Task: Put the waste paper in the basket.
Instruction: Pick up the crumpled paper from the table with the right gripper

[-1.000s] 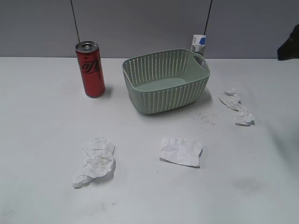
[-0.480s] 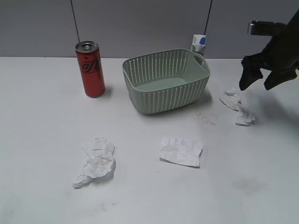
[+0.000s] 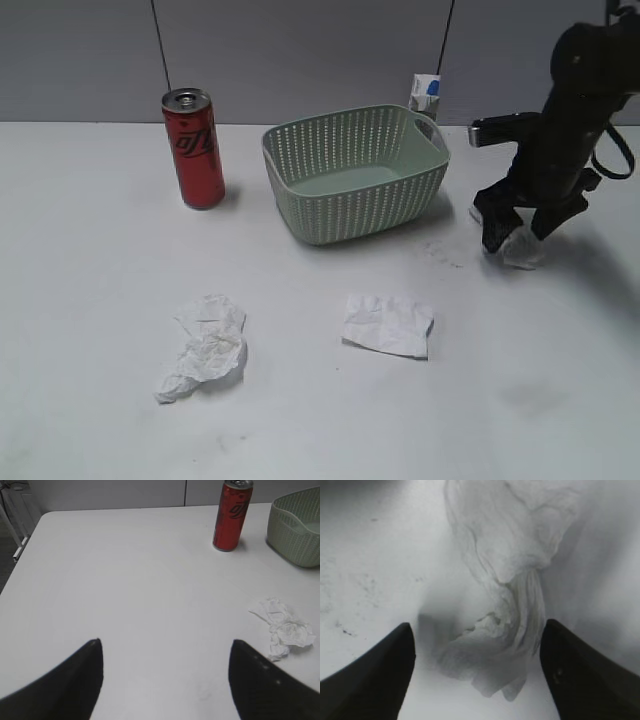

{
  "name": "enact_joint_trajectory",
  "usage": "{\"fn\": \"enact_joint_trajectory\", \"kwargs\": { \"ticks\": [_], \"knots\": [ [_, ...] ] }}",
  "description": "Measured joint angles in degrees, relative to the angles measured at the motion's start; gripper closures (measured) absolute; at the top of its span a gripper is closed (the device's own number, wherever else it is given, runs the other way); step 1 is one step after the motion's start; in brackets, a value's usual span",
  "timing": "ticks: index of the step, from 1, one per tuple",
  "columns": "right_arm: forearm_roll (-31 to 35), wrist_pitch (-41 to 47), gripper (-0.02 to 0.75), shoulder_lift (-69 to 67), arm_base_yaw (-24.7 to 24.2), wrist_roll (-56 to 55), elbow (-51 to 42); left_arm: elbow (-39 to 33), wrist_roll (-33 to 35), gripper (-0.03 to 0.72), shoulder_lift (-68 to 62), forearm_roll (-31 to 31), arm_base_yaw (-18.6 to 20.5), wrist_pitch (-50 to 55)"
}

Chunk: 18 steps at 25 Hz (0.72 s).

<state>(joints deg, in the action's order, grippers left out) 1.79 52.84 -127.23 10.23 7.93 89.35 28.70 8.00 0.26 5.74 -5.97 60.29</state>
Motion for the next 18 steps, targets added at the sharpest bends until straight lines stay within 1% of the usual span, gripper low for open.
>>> {"fn": "enact_joint_trajectory", "kwargs": {
  "ticks": [2, 7, 9, 10, 11, 12, 14, 17, 18],
  "knots": [
    [-1.8, 0.0, 0.150, -1.0, 0.8, -0.8, 0.0, 0.0, 0.0, 0.097, 0.0, 0.0, 0.0, 0.0],
    [-1.8, -0.1, 0.150, -1.6, 0.9, -3.4, 0.4, 0.0, 0.0, 0.097, 0.0, 0.0, 0.0, 0.0],
    [-1.8, 0.1, 0.169, -1.9, 0.9, -3.8, 0.6, 0.0, 0.0, 0.097, 0.0, 0.0, 0.0, 0.0],
    [-1.4, 0.4, 0.194, -2.0, 0.9, -3.9, 0.7, 0.0, 0.0, 0.097, 0.0, 0.0, 0.0, 0.0],
    [-1.2, 0.5, 0.225, -2.1, 0.9, -3.9, 0.8, 0.0, 0.0, 0.097, 0.0, 0.0, 0.0, 0.0],
    [-0.8, 0.6, 0.276, -2.2, 0.9, -4.0, 0.9, 0.0, 0.0, 0.097, 0.0, 0.0, 0.0, 0.0],
    [-0.5, 0.8, 0.406, -2.3, 1.1, -4.1, 1.1, 0.0, 0.0, 0.097, 0.0, 0.0, 0.0, 0.0],
    [-0.6, 0.7, 0.655, -2.3, 1.1, -4.1, 1.1, 0.0, 0.0, 0.097, 0.0, 0.0, 0.0, 0.0],
    [-0.6, 0.7, 0.692, -2.3, 1.1, -4.2, 1.1, 0.0, 0.0, 0.097, 0.0, 0.0, 0.0, 0.0]
  ]
}}
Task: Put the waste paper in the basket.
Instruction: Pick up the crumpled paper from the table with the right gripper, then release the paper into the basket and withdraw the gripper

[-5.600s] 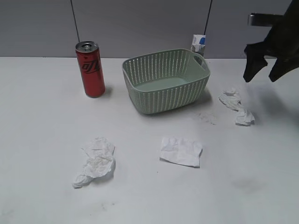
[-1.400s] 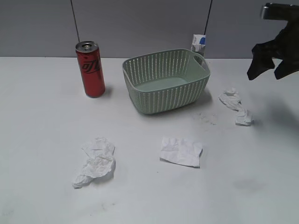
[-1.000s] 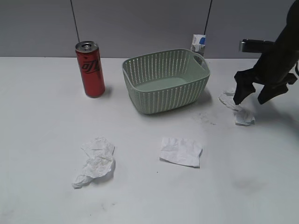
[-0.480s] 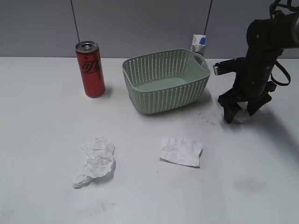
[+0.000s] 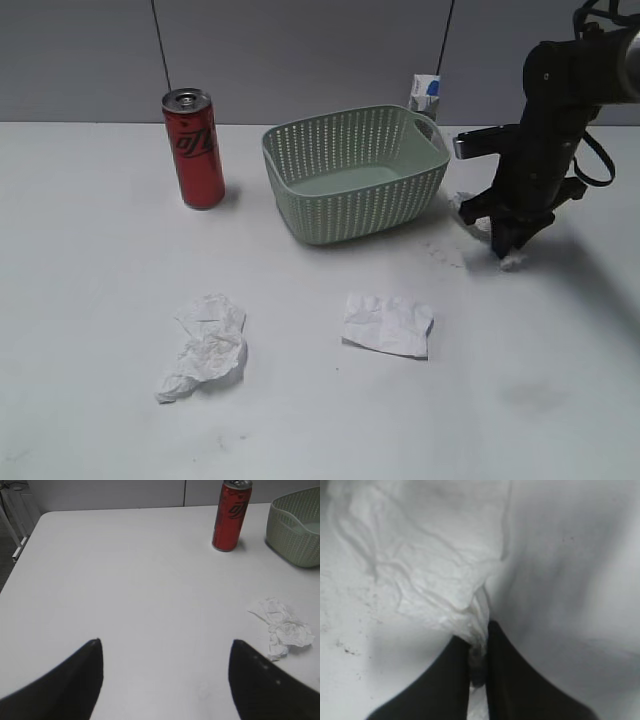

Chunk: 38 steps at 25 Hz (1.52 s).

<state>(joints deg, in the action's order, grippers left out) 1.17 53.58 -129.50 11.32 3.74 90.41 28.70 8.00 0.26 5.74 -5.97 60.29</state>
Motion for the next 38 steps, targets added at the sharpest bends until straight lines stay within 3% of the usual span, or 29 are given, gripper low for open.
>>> {"fn": "enact_joint_trajectory", "kwargs": {
  "ticks": [3, 15, 18, 23, 27, 34, 38],
  "knots": [
    [0.0, 0.0, 0.734, 0.0, 0.0, -0.1, 0.0, 0.0, 0.0, 0.097, 0.0, 0.0, 0.0, 0.0],
    [-0.2, 1.8, 0.740, 10.0, -0.1, -0.1, 0.1, 0.0, 0.0, 0.097, 0.0, 0.0, 0.0, 0.0],
    [4.4, 1.8, 0.741, 13.0, -0.1, 0.7, 2.4, 0.0, 0.0, 0.097, 0.0, 0.0, 0.0, 0.0],
    [20.3, 1.2, 0.741, 14.0, 1.0, 8.7, 8.5, 0.0, 0.0, 0.097, 0.0, 0.0, 0.0, 0.0],
    [24.3, -5.2, 0.741, 14.0, 5.3, 11.5, 11.0, 0.0, 0.0, 0.097, 0.0, 0.0, 0.0, 0.0],
    [23.0, -21.6, 0.741, 11.8, 13.3, 11.9, 11.3, 0.0, 0.0, 0.097, 0.0, 0.0, 0.0, 0.0],
    [22.5, -23.4, 0.731, 7.3, 14.7, 12.0, 11.3, 0.0, 0.0, 0.097, 0.0, 0.0, 0.0, 0.0]
  ]
}}
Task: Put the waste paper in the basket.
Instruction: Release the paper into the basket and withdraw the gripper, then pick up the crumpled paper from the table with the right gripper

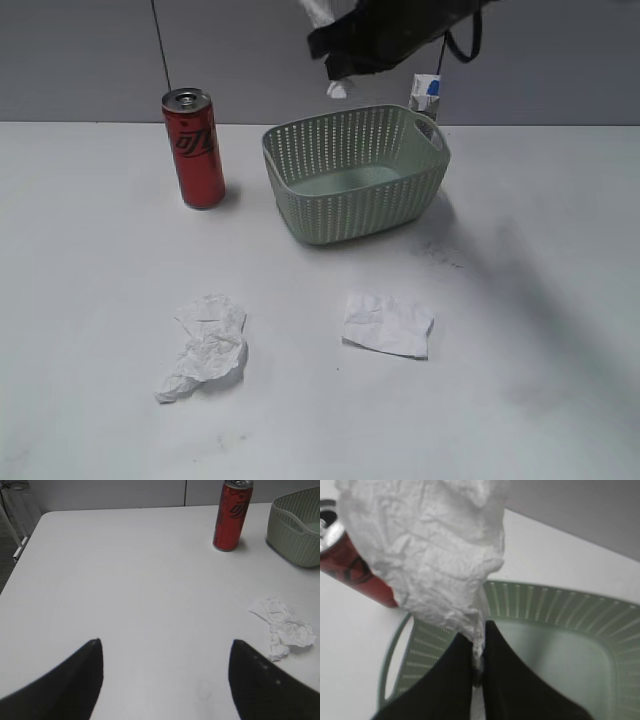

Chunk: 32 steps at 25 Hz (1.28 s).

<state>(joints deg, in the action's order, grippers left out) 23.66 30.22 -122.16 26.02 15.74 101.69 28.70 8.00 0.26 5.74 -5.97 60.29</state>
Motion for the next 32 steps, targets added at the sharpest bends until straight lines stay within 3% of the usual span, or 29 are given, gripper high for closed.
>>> {"fn": "enact_joint_trajectory", "kwargs": {
  "ticks": [4, 7, 10, 12, 22, 32],
  "knots": [
    [-2.9, 2.7, 0.627, -4.1, 0.1, 0.0, 0.0, 0.0, 0.0, 0.097, 0.0, 0.0, 0.0, 0.0],
    [-6.4, 6.2, 0.425, -6.0, 0.1, 0.0, 0.0, 0.0, 0.0, 0.097, 0.0, 0.0, 0.0, 0.0],
    [-7.5, 7.6, 0.170, -6.6, 0.1, -0.4, 0.0, 0.0, 0.0, 0.097, 0.0, 0.0, 0.0, 0.0],
    [-7.5, 7.7, 0.110, -6.6, 0.1, -0.5, 0.0, 0.0, 0.0, 0.097, 0.0, 0.0, 0.0, 0.0],
    [-7.7, 17.3, 0.144, -1.7, -1.4, -7.8, 0.1, 0.0, 0.0, 0.097, 0.0, 0.0, 0.0, 0.0],
    [-7.0, 36.9, 0.145, 3.8, -4.0, -9.0, 4.8, 0.0, 0.0, 0.097, 0.0, 0.0, 0.0, 0.0]
  ]
}}
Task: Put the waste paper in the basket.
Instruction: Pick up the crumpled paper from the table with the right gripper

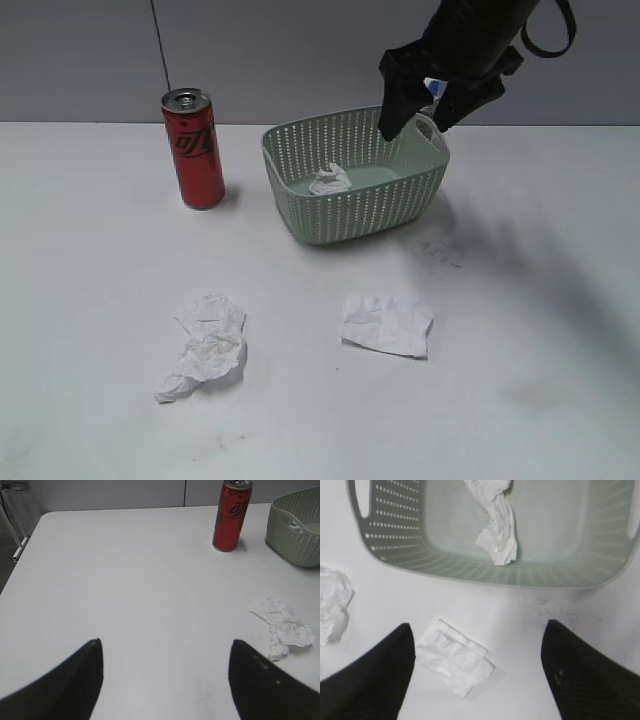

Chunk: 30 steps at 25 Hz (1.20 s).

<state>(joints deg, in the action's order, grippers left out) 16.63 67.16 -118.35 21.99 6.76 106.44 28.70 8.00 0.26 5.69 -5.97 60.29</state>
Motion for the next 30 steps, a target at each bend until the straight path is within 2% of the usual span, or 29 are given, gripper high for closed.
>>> {"fn": "enact_joint_trajectory", "kwargs": {
  "ticks": [4, 9, 13, 18, 24, 27, 28, 30],
  "knots": [
    [3.7, 0.8, 0.145, 0.0, 1.6, -0.1, -4.9, 0.0, 0.0, 0.097, 0.0, 0.0, 0.0, 0.0],
    [0.0, 0.2, 0.145, 0.2, 6.2, -0.3, -14.9, 0.0, 0.0, 0.097, 0.0, 0.0, 0.0, 0.0],
    [-1.4, -8.0, 0.146, 0.2, 8.6, -0.8, -24.1, 0.0, 0.0, 0.097, 0.0, 0.0, 0.0, 0.0],
    [-0.4, -21.1, 0.146, 0.3, 9.0, -2.0, -33.6, 0.0, 0.0, 0.097, 0.0, 0.0, 0.0, 0.0],
    [-0.5, -26.7, 0.158, 0.6, 9.0, -2.2, -37.8, 0.0, 0.0, 0.097, 0.0, 0.0, 0.0, 0.0],
    [-1.2, -28.0, 0.243, 0.6, 9.0, -2.3, -37.9, 0.0, 0.0, 0.097, 0.0, 0.0, 0.0, 0.0],
    [-1.3, -28.7, 0.301, 0.6, 9.0, -2.4, -38.0, 0.0, 0.0, 0.097, 0.0, 0.0, 0.0, 0.0],
    [-1.4, -30.4, 0.466, 0.5, 9.0, -2.4, -38.0, 0.0, 0.0, 0.097, 0.0, 0.0, 0.0, 0.0]
  ]
}}
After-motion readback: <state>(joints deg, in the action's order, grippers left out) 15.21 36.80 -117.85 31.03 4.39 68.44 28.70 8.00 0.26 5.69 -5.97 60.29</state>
